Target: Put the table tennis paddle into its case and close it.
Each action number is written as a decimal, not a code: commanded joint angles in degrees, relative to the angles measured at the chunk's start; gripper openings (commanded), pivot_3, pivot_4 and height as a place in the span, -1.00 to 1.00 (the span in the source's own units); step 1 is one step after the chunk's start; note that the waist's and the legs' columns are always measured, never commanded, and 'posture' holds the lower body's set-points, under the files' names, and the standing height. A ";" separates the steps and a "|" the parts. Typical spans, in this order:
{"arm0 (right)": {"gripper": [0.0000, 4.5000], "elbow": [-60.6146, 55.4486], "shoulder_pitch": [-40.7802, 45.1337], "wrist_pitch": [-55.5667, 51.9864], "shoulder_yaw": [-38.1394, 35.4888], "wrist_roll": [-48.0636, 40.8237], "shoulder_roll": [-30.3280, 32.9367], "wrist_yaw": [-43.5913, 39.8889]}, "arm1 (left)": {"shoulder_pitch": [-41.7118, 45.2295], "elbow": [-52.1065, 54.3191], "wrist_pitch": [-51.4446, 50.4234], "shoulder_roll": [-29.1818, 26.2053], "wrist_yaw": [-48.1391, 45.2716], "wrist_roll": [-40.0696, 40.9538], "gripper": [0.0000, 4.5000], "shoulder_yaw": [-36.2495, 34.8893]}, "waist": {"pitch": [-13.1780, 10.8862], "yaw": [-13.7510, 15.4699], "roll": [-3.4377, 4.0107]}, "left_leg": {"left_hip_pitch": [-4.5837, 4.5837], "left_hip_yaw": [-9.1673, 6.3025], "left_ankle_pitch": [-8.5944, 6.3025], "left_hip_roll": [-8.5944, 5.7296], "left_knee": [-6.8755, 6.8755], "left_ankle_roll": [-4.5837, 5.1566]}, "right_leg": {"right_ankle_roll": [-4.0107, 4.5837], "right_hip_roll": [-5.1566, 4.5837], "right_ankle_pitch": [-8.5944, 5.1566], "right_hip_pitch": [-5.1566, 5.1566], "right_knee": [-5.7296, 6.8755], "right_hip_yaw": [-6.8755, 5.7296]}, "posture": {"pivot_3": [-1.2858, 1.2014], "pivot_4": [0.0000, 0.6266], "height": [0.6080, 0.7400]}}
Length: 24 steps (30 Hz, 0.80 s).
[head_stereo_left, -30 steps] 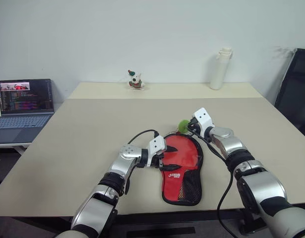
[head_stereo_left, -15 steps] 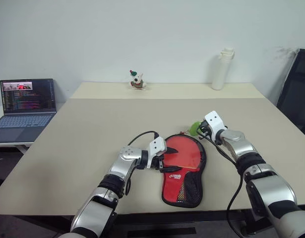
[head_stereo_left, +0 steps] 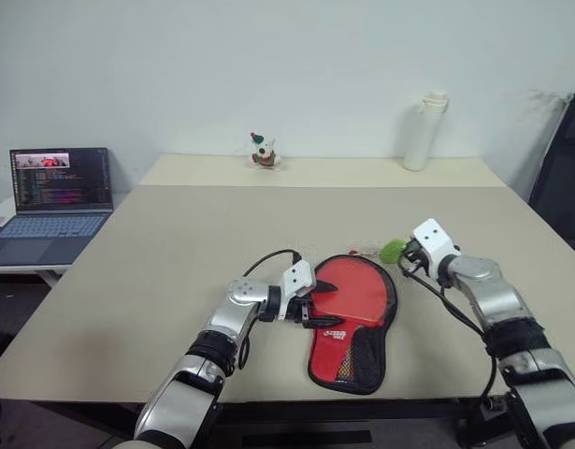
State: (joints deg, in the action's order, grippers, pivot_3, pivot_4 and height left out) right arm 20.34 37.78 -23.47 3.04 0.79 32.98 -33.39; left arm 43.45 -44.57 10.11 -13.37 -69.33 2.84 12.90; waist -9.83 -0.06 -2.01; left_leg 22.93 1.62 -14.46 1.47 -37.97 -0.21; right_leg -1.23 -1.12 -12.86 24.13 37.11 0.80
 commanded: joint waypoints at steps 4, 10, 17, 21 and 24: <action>-0.99 -19.46 -7.74 -12.87 -4.63 -5.40 6.20 -5.24 | -0.91 -1.24 -0.46 0.21 -0.41 -1.47 0.75 1.55 | 0.01 0.15 0.02 | -0.01 0.01 0.00 -0.01 -0.02 0.00 | -0.01 0.01 0.00 -0.02 -0.02 -0.01 | 0.03 -0.52 1.00; -0.99 -29.49 -14.33 -20.62 -5.59 -9.72 9.15 -8.14 | -0.64 -2.15 -0.25 0.67 0.04 -1.65 0.75 1.54 | 0.03 0.24 0.05 | -0.02 0.00 0.00 -0.01 -0.04 0.00 | -0.09 0.02 -0.05 -0.04 -0.02 -0.03 | 0.03 -0.52 1.00; -0.99 -35.61 -19.93 -24.34 -6.01 -12.80 11.31 -9.26 | -0.58 -2.57 -0.08 1.00 0.14 -1.81 0.75 1.52 | 0.07 0.42 0.10 | -0.03 0.00 0.00 -0.01 -0.03 0.00 | -0.26 0.02 -0.16 -0.05 -0.05 -0.02 | 0.03 -0.52 1.00; -0.99 -32.53 -17.27 -22.33 -4.66 -11.93 9.59 -7.42 | -0.29 -2.50 -0.01 1.16 0.23 -1.89 0.75 1.52 | 0.07 0.39 0.10 | -0.05 0.01 0.00 0.00 -0.05 0.00 | -0.28 0.04 -0.17 -0.06 -0.03 -0.03 | 0.03 -0.52 1.00; -0.99 -29.76 -15.45 -20.57 -3.91 -10.93 8.68 -5.85 | -0.08 -2.56 0.04 1.15 0.23 -1.91 0.75 1.43 | 0.07 0.30 0.10 | -0.06 0.03 0.00 0.00 -0.06 0.00 | -0.28 0.05 -0.17 -0.07 -0.03 -0.02 | 0.03 -0.52 1.00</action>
State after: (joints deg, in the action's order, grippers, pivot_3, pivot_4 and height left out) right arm -9.84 21.01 -45.63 -0.55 -10.84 41.84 -40.38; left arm 43.49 -45.94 10.47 -12.52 -69.24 2.25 13.20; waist -9.76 0.25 -1.91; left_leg 22.87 1.65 -14.47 1.47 -38.03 -0.21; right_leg -1.51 -1.07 -13.02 24.06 37.08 0.79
